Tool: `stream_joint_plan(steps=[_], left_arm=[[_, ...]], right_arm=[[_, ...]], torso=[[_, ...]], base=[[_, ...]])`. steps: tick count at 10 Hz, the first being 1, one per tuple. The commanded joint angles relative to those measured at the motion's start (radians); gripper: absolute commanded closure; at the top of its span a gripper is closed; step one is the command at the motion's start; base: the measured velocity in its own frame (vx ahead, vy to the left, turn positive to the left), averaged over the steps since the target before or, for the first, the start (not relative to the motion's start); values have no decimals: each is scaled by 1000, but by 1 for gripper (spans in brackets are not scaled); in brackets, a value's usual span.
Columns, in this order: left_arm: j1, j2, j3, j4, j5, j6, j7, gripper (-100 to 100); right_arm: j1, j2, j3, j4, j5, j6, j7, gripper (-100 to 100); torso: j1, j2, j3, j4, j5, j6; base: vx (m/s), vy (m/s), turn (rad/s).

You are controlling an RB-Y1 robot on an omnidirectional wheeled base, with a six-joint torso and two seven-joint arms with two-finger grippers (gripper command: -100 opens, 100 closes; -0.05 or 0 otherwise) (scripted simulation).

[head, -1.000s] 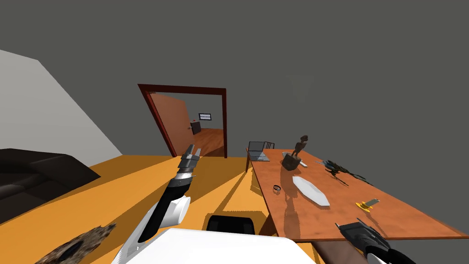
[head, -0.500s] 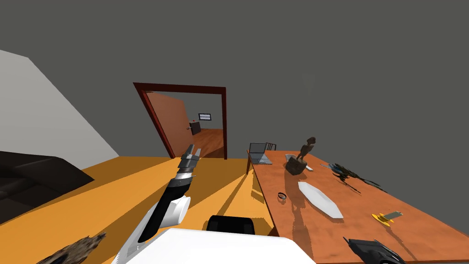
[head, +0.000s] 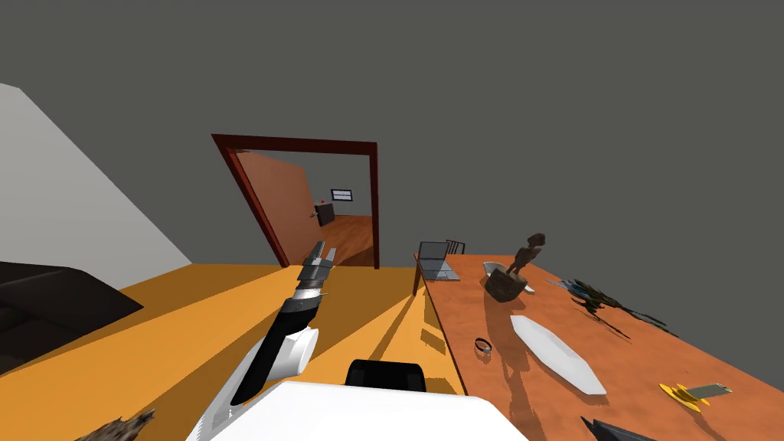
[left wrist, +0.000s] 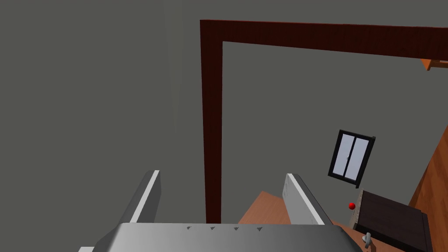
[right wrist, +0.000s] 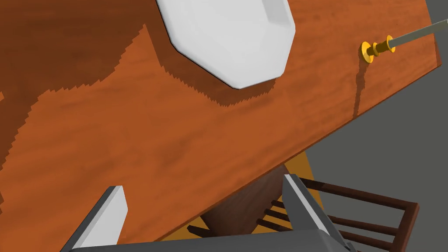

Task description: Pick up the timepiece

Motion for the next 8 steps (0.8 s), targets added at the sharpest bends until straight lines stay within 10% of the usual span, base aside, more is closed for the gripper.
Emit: stream_joint_plan(steps=[1, 8], left_arm=[[0, 0, 0, 0, 0, 0, 0, 0], [0, 0, 0, 0, 0, 0, 0, 0]], right_arm=[[-12, -4, -24, 31, -23, 50, -50, -100], [-45, -17, -78, 131, -99, 245, -217, -100]], torso=[[0, 0, 0, 0, 0, 0], [0, -4, -2, -1, 0, 0]], base=[[116, 24, -7], [141, 13, -12]])
